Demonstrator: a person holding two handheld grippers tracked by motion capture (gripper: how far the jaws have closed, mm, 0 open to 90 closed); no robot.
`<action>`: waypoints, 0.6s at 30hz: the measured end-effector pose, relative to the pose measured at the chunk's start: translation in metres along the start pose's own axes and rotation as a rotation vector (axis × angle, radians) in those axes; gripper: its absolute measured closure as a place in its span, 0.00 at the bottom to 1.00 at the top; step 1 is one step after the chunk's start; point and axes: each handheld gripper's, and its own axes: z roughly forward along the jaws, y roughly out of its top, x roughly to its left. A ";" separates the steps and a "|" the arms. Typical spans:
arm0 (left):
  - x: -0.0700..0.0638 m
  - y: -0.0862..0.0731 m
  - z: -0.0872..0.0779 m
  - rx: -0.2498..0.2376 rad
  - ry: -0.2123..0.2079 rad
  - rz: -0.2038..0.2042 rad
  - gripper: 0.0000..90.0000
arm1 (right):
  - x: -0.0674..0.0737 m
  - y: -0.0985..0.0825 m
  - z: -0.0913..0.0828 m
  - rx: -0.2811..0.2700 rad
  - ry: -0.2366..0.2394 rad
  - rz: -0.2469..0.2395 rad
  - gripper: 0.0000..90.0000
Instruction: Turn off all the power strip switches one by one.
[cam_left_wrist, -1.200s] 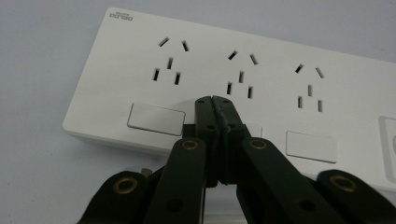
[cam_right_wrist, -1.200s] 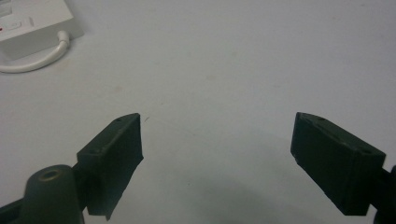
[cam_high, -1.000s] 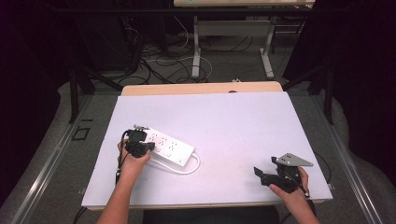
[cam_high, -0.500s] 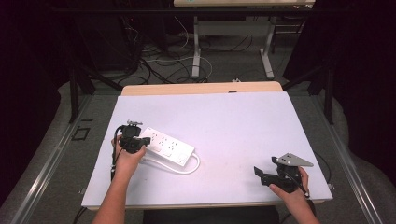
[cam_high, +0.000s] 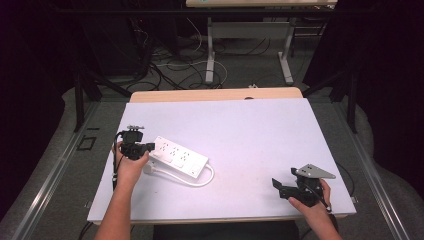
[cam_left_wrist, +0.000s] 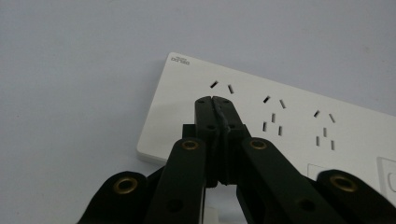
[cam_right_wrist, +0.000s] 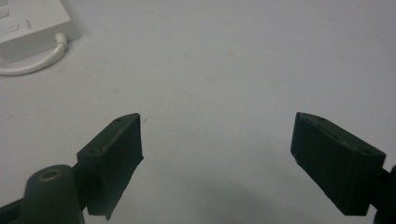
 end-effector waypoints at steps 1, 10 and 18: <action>0.001 0.001 0.000 0.018 -0.005 0.003 1.00 | 0.000 0.000 0.000 0.000 -0.001 -0.001 0.18; 0.006 0.000 0.006 0.018 0.010 -0.010 1.00 | 0.000 0.000 0.000 0.002 0.000 -0.001 0.18; 0.002 -0.001 0.011 0.041 0.022 0.008 1.00 | -0.001 0.000 0.000 -0.003 -0.003 -0.007 0.18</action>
